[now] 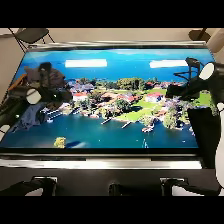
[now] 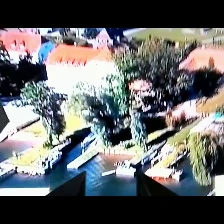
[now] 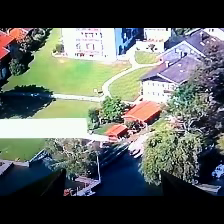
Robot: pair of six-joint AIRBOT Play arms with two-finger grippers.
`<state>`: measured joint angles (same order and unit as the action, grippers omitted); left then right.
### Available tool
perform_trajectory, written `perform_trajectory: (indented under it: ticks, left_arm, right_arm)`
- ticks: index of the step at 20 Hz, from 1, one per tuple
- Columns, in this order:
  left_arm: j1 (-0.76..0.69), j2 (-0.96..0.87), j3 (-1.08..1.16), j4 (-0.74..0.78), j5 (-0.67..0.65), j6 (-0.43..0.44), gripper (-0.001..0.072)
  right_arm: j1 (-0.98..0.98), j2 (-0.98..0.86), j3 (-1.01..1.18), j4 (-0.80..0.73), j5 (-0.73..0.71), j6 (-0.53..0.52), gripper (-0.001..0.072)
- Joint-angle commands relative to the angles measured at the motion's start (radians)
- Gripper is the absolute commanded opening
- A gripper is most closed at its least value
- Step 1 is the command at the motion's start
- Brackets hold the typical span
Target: Fold the shirts.
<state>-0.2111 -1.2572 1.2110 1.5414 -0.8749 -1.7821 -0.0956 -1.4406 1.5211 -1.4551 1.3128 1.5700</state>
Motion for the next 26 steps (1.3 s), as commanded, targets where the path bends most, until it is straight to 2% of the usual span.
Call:
perform_trajectory:
  ticks: [1, 4, 5, 6, 7, 8, 9, 13, 18, 22, 24, 26]
  left_arm:
    - [0.084, 0.002, 0.113, 0.006, 0.082, -0.104, 0.0373]
    - [0.262, 0.002, 0.217, 0.006, 0.010, -0.104, 0.0373]
    - [0.323, 0.000, 0.214, 0.006, -0.034, -0.112, 0.0413]
    - [0.380, -0.006, 0.199, 0.005, -0.078, -0.151, 0.0617]
    - [0.439, -0.015, 0.171, 0.001, -0.135, -0.251, 0.0719]
    - [0.492, -0.025, 0.141, -0.019, -0.188, -0.328, 0.0717]
    - [0.545, -0.033, 0.103, -0.052, -0.213, -0.354, 0.0717]
    - [0.739, -0.034, -0.036, -0.225, -0.131, -0.349, 0.0717]
    - [0.860, -0.058, -0.116, -0.270, 0.003, -0.279, 0.0715]
    - [0.866, -0.166, -0.117, -0.346, 0.078, -0.217, 0.0714]
    - [0.863, -0.231, -0.117, -0.443, 0.119, -0.141, 0.0713]
    - [0.859, -0.280, -0.117, -0.469, 0.124, -0.110, 0.0713]
  right_arm:
    - [0.000, -0.016, 0.000, 0.003, -0.030, -0.051, 0.0678]
    - [0.000, -0.027, 0.000, 0.003, -0.029, -0.067, 0.0678]
    - [0.000, -0.030, 0.000, 0.003, -0.029, -0.067, 0.0677]
    - [0.000, -0.032, 0.000, 0.004, -0.029, -0.067, 0.0677]
    - [0.000, -0.032, 0.000, 0.004, -0.027, -0.067, 0.0677]
    - [0.000, -0.034, 0.000, 0.005, -0.024, -0.067, 0.0677]
    - [0.000, -0.034, 0.000, 0.008, -0.019, -0.067, 0.0677]
    - [0.000, -0.034, 0.000, 0.043, 0.040, -0.067, 0.0677]
    - [0.000, -0.034, 0.000, 0.135, 0.101, -0.067, 0.0678]
    - [0.000, -0.034, 0.000, 0.226, 0.124, -0.064, 0.0680]
    - [0.000, -0.033, 0.000, 0.314, 0.171, -0.063, 0.0682]
    - [0.000, -0.033, 0.000, 0.394, 0.224, -0.063, 0.0683]
